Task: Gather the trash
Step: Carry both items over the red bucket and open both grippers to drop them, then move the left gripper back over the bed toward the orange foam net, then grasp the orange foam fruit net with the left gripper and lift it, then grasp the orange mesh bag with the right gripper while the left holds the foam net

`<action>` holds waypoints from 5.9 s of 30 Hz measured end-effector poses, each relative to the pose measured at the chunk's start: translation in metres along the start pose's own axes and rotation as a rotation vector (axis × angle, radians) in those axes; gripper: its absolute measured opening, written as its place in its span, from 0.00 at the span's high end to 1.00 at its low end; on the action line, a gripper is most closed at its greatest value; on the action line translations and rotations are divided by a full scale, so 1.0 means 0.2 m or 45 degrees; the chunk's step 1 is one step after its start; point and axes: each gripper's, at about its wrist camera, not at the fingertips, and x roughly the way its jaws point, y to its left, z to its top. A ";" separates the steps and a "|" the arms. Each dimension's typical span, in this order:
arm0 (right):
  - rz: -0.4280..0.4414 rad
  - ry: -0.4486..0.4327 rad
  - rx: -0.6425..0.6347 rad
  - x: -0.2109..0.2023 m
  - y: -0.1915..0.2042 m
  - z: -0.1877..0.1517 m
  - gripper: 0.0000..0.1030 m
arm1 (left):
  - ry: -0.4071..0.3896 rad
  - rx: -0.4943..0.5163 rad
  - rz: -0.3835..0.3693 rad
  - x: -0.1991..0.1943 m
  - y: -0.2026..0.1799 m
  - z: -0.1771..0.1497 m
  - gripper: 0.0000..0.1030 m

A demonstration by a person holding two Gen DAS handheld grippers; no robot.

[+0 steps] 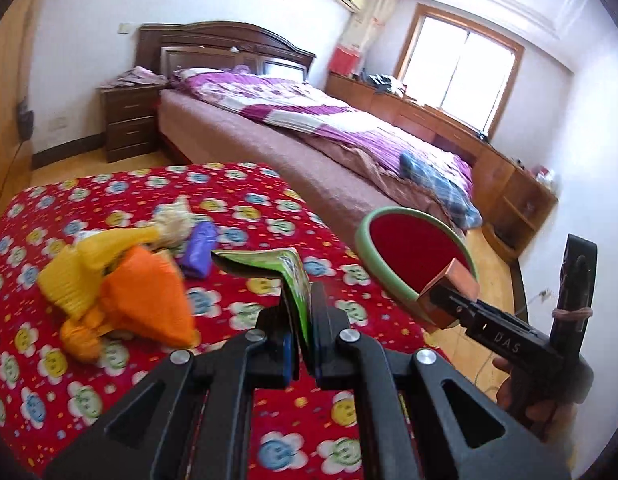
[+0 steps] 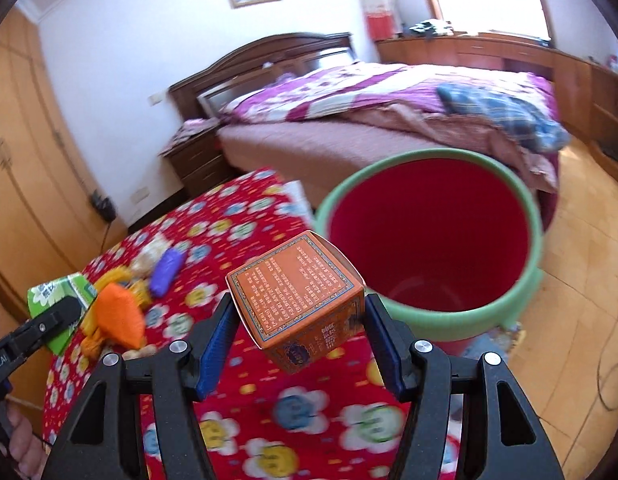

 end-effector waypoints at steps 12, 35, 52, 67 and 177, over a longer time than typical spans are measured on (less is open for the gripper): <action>-0.104 -0.014 0.120 0.06 -0.32 0.08 0.37 | 0.082 0.144 -0.115 0.35 -0.34 0.12 0.95; -0.117 -0.009 0.129 0.19 -0.52 0.15 0.36 | 0.197 0.238 -0.247 0.76 -0.59 0.13 0.86; -0.148 -0.053 0.165 0.13 -0.55 0.15 0.29 | 0.159 0.251 -0.168 0.72 -0.57 0.12 0.61; -0.120 -0.080 0.148 0.00 -0.43 0.12 0.29 | 0.130 0.147 -0.105 0.52 -0.43 0.12 0.61; 0.382 0.361 -0.391 0.51 0.98 -0.25 0.19 | 0.006 -0.459 0.662 -0.32 1.09 -0.31 0.77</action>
